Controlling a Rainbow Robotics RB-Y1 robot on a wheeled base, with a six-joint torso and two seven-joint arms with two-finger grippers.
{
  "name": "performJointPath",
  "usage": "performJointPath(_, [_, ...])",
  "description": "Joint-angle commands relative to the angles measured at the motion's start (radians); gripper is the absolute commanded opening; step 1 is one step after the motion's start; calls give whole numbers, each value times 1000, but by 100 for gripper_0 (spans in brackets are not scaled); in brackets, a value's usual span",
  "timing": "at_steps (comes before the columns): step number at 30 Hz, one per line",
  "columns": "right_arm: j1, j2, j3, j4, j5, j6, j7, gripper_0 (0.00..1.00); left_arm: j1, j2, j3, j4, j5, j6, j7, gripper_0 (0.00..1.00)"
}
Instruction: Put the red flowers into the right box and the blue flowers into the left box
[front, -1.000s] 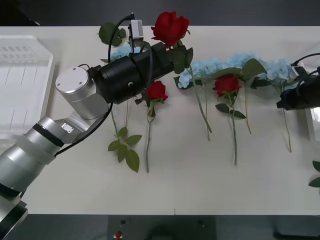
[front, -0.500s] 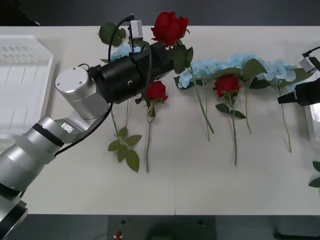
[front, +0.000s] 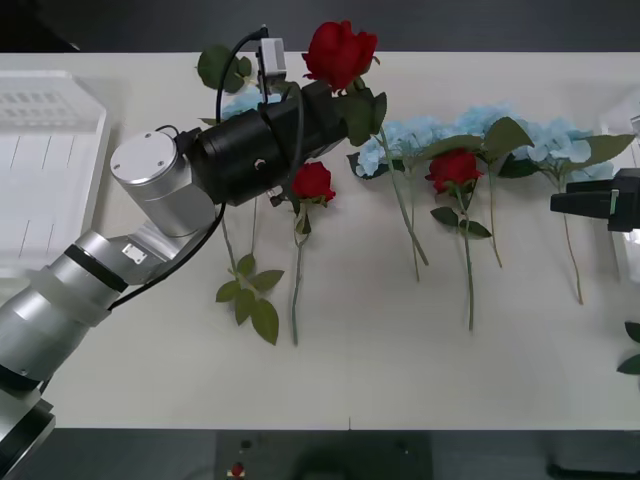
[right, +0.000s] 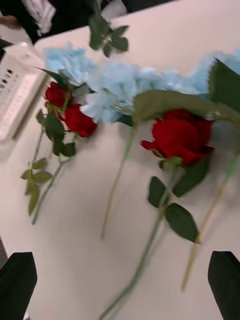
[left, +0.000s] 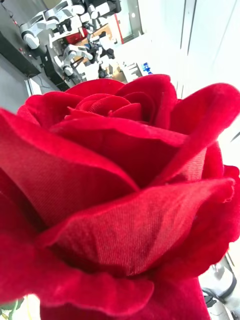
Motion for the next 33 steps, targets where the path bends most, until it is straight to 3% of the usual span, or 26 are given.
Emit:
performJointPath(1, [68,57,-76,-156,-14,-17,42,100,-48,26,-4,-34,2,-1,19,0])
performJointPath(6, [111,155,-102,-230,-13,-37,62,100,-50,27,-8,-34,2,1,22,0])
performJointPath(19, [117,477,-111,-227,6,-74,95,100,-93,46,-82,-34,16,-7,40,0])
performJointPath(28, [99,564,-105,-276,110,-84,95,100,-94,29,-88,-34,16,-24,40,0])
performJointPath(31, [81,580,-99,-276,124,-91,95,81,-94,27,-88,-33,16,-27,40,0])
performJointPath(33, [68,593,-91,-276,126,-95,95,63,-94,29,-90,-34,14,-27,40,0])
